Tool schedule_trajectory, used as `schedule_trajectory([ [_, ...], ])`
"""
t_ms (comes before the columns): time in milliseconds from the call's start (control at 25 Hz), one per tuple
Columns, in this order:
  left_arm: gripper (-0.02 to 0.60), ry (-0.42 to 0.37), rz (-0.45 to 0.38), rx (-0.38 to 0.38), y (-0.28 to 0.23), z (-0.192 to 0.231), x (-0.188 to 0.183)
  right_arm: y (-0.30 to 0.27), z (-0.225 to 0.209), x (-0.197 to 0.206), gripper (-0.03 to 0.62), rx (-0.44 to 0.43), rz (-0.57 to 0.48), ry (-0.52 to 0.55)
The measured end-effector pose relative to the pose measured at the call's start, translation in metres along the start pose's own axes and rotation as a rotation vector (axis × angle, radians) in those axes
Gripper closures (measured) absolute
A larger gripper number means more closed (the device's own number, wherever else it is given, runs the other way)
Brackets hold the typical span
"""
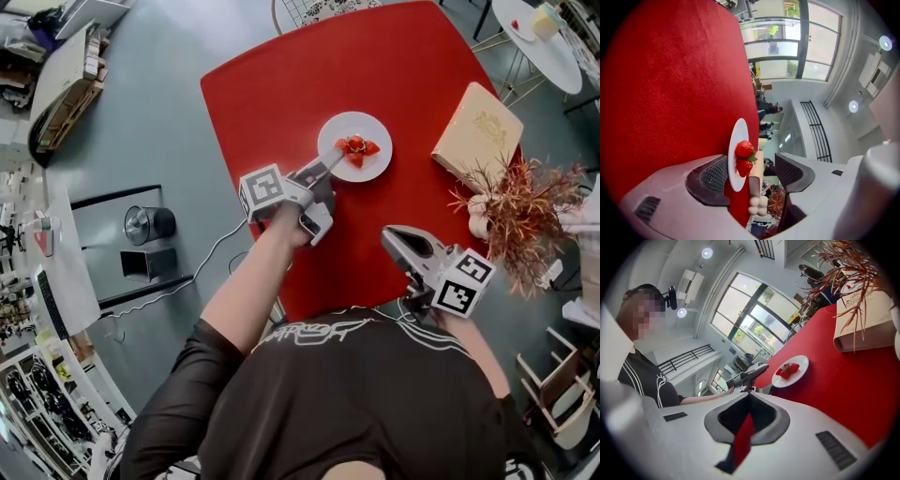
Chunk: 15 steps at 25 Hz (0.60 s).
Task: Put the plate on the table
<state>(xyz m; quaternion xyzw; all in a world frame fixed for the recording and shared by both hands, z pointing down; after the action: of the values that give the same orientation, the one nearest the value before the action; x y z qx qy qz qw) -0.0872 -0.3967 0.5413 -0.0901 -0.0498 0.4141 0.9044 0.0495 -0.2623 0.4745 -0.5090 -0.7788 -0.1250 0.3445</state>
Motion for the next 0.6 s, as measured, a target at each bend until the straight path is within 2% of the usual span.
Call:
schedule_trajectory([
  [120,0.262,-0.026,0.015,0.005,0.0,-0.002,0.0,0.0,-0.002,0.003,0.586,0.005,0.008,-0.008],
  [600,0.252,-0.356,0.179,-0.089,0.001,-0.008,0.017,0.003,0.002,0.007,0.586,0.013,0.023,-0.005],
])
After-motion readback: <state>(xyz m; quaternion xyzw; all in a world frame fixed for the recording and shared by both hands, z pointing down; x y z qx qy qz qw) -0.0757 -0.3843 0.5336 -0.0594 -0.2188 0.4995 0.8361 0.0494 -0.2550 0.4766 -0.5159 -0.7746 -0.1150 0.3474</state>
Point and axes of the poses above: the fingertips, and each gripper's own axes: y backward along the fingers, z to its left, x out of its underside, the point moved 3 cm from there along y, backward along the fingers, and after that the axes turned 1 degree about -x, right-handed, at the moved point
